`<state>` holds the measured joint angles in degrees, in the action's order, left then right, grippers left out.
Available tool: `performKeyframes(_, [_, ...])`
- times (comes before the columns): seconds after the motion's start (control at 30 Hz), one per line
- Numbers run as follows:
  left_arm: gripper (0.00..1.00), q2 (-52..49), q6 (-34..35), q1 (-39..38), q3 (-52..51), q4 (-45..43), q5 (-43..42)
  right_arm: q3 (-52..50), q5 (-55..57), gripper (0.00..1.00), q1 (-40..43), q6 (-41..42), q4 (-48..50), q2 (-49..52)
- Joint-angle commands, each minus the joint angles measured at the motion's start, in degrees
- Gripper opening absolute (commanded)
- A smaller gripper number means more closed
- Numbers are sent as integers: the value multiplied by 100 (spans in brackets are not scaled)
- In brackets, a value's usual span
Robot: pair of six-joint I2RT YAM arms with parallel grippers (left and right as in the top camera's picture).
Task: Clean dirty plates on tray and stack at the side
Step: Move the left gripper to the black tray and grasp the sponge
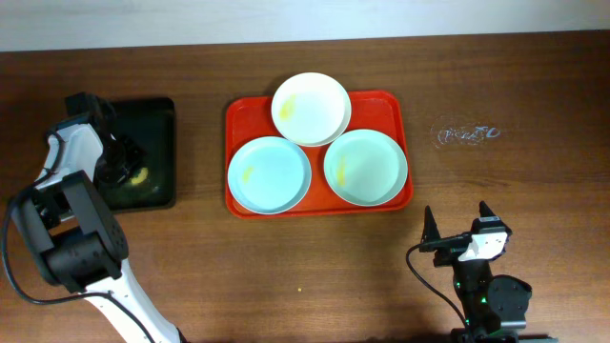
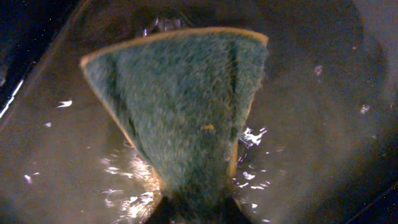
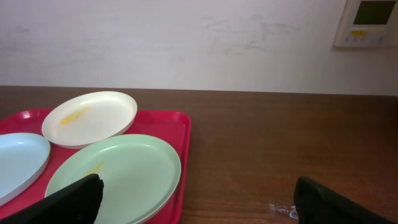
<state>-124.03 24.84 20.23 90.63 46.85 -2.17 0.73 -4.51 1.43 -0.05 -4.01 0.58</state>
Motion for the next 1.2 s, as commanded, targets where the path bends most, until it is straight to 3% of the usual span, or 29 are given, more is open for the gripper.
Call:
performKeyframes(0.0, [0, 116, -22, 17, -55, -55, 2, -42, 7, 99, -24, -15, -13, -37])
performKeyframes(0.03, [7, 116, -24, 20, -55, -105, 11, -42, 7, 99, -24, -15, -13, -37])
performKeyframes(0.07, [94, 116, -24, 20, -55, -205, 114, -42, 7, 99, -24, -15, -13, -37])
performKeyframes(0.1, [99, 116, -24, 20, -55, -269, 256, -42, 7, 99, -24, -15, -13, -37])
performKeyframes(0.17, [100, 116, -26, 17, -52, -289, 328, -42, 7, 99, -24, -15, -13, -37])
performKeyframes(0.23, [93, 118, -26, 17, -13, -289, 326, -42, 7, 99, -24, -15, -13, -37])
performKeyframes(0.37, [92, 127, -24, 17, 59, -398, 494, -42, 7, 99, -24, -15, -13, -37])
performKeyframes(0.4, [86, 127, -24, 17, 59, -487, 568, -42, 4, 99, -24, -15, -13, -37])
performKeyframes(0.43, [50, 127, -24, 17, 59, -544, 562, -42, 7, 99, -24, -15, -13, -37])
performKeyframes(0.47, [24, 127, -24, 17, 59, -507, 535, -42, 7, 99, -24, -15, -13, -37])
performKeyframes(0.53, [0, 149, -26, 22, 61, -481, 544, -42, 7, 99, -24, -15, -13, -37])
performKeyframes(0.77, [0, 1698, -22, -63, 76, -221, 269, -42, 7, 99, -24, -15, -13, -37])
performKeyframes(0.97, [0, 855, -181, -345, -332, -435, 214, -42, 7, 99, -24, -15, -13, -37])
performKeyframes(1.07, [0, 1694, -264, -317, 238, 181, 258, -42, 7, 99, -24, -15, -13, -37])
performKeyframes(1.17, [0, 2835, -173, -444, 280, 236, 33, -42, 7, 99, -24, -15, -13, -37])
